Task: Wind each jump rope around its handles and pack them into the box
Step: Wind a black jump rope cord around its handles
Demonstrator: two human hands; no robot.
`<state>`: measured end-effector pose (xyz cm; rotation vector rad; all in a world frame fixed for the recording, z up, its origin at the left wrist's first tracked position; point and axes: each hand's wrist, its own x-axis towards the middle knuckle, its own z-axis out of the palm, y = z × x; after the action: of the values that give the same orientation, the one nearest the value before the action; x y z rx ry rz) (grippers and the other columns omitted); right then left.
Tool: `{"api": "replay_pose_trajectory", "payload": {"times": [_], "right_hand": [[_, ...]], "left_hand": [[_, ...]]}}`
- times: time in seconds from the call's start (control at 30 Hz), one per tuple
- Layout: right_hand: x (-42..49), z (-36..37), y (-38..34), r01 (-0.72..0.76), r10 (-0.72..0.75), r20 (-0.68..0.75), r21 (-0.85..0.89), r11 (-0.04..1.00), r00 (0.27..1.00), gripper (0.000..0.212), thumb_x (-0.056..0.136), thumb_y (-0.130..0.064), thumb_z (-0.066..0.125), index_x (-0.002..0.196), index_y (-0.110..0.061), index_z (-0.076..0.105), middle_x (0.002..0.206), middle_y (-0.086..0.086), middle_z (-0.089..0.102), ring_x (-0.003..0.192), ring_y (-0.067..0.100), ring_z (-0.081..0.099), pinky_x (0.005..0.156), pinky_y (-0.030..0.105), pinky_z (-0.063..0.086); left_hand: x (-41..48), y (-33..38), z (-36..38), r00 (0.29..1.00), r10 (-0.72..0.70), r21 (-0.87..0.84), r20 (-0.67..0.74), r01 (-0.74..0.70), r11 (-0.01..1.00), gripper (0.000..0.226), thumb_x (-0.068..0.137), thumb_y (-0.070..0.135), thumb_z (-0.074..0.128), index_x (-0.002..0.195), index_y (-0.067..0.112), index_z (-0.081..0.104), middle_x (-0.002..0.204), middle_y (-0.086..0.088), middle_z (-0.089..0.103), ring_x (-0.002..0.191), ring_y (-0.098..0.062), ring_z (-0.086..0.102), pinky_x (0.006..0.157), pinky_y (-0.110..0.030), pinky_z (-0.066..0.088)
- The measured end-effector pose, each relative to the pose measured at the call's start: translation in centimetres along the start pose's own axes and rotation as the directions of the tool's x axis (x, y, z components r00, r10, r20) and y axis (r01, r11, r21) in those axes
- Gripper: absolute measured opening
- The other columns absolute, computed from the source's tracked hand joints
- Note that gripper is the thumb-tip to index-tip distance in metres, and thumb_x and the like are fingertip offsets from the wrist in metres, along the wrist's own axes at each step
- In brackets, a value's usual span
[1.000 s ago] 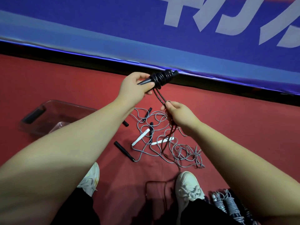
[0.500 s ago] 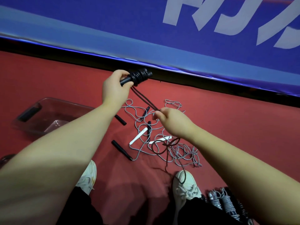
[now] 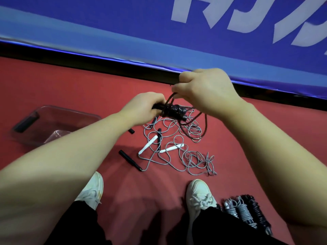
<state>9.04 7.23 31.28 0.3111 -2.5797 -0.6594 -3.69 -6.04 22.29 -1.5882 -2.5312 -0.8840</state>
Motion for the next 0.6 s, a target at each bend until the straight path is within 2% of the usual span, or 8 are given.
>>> {"api": "replay_pose_trajectory", "payload": {"times": [0.07, 0.13, 0.23, 0.3, 0.4, 0.47, 0.53, 0.6], "right_hand": [[0.0, 0.3, 1.1, -0.006, 0.006, -0.006, -0.004, 1.000, 1.000, 0.015, 0.078, -0.029, 0.063, 0.075, -0.018, 0.072, 0.066, 0.004, 0.057, 0.055, 0.027, 0.054, 0.048, 0.020, 0.020], [-0.2, 0.5, 2.4, -0.032, 0.032, 0.027, -0.001, 0.999, 0.999, 0.019, 0.082, -0.032, 0.061, 0.081, -0.016, 0.072, 0.074, 0.007, 0.059, 0.063, 0.030, 0.056, 0.053, 0.025, 0.025], [-0.9, 1.0, 4.1, -0.151, 0.135, 0.209, 0.061, 0.987, 0.969, 0.030, 0.095, -0.039, 0.049, 0.104, -0.018, 0.069, 0.099, 0.007, 0.059, 0.092, 0.032, 0.054, 0.067, 0.031, 0.027], [-1.8, 1.4, 5.0, -0.265, 0.193, 0.323, 0.196, 0.944, 0.926, 0.031, 0.096, -0.040, 0.045, 0.104, -0.020, 0.066, 0.101, -0.001, 0.056, 0.098, 0.024, 0.052, 0.072, 0.028, 0.028], [-2.8, 2.0, 5.5, -0.384, 0.229, 0.358, 0.462, 0.799, 0.905, 0.026, 0.098, -0.032, 0.045, 0.094, -0.016, 0.065, 0.096, -0.008, 0.050, 0.093, 0.016, 0.050, 0.076, 0.027, 0.035], [-3.1, 2.9, 5.4, -0.427, 0.252, 0.363, 0.564, 0.706, 0.897, 0.025, 0.099, -0.026, 0.045, 0.095, -0.012, 0.066, 0.093, -0.004, 0.053, 0.089, 0.014, 0.050, 0.079, 0.019, 0.038], [-3.3, 3.2, 4.7, -0.469, 0.271, 0.385, 0.661, 0.586, 0.882, 0.022, 0.098, -0.023, 0.047, 0.096, -0.010, 0.064, 0.086, -0.003, 0.056, 0.081, 0.010, 0.052, 0.071, 0.009, 0.037], [-3.7, 3.7, 3.8, -0.506, 0.274, 0.425, 0.744, 0.436, 0.862, 0.016, 0.097, -0.021, 0.047, 0.086, -0.017, 0.059, 0.077, -0.008, 0.053, 0.069, 0.001, 0.051, 0.063, 0.010, 0.039]], "left_hand": [[0.0, 0.5, 0.0, 0.996, 0.045, 0.000, 0.081, -0.045, 0.999, 0.010, 0.084, 0.008, 0.063, 0.092, 0.011, 0.059, 0.088, -0.002, 0.056, 0.093, -0.027, 0.056, 0.067, -0.027, 0.029], [-0.1, 1.2, -0.3, 0.985, 0.071, -0.060, 0.154, -0.063, 0.996, 0.017, 0.084, 0.008, 0.063, 0.081, 0.021, 0.053, 0.080, 0.003, 0.055, 0.084, -0.025, 0.056, 0.064, -0.029, 0.031], [-0.4, 1.9, -1.2, 0.958, 0.086, -0.189, 0.275, -0.034, 0.981, 0.030, 0.085, 0.013, 0.066, 0.079, 0.035, 0.048, 0.077, 0.011, 0.056, 0.077, -0.016, 0.055, 0.070, -0.030, 0.040], [-0.8, 2.3, -1.8, 0.935, 0.098, -0.325, 0.342, 0.020, 0.945, 0.019, 0.083, 0.022, 0.068, 0.084, 0.035, 0.053, 0.079, 0.011, 0.061, 0.077, -0.011, 0.056, 0.078, -0.031, 0.044], [-1.2, 3.1, -2.8, 0.929, 0.111, -0.497, 0.352, 0.086, 0.863, 0.020, 0.074, 0.033, 0.066, 0.092, 0.031, 0.059, 0.079, 0.010, 0.064, 0.074, -0.007, 0.057, 0.075, -0.028, 0.045], [-1.3, 3.9, -3.2, 0.934, 0.137, -0.564, 0.330, 0.079, 0.822, 0.019, 0.079, 0.017, 0.069, 0.091, 0.026, 0.058, 0.073, 0.011, 0.064, 0.068, -0.003, 0.056, 0.068, -0.017, 0.045], [-1.2, 4.9, -3.7, 0.948, 0.149, -0.658, 0.281, 0.078, 0.749, 0.021, 0.084, -0.001, 0.064, 0.088, 0.018, 0.056, 0.064, 0.010, 0.064, 0.059, 0.000, 0.056, 0.061, -0.013, 0.044], [-1.0, 5.7, -4.0, 0.973, 0.112, -0.799, 0.203, 0.098, 0.594, 0.020, 0.083, -0.006, 0.058, 0.088, 0.011, 0.051, 0.059, 0.003, 0.064, 0.054, -0.005, 0.057, 0.054, -0.015, 0.044]]}}
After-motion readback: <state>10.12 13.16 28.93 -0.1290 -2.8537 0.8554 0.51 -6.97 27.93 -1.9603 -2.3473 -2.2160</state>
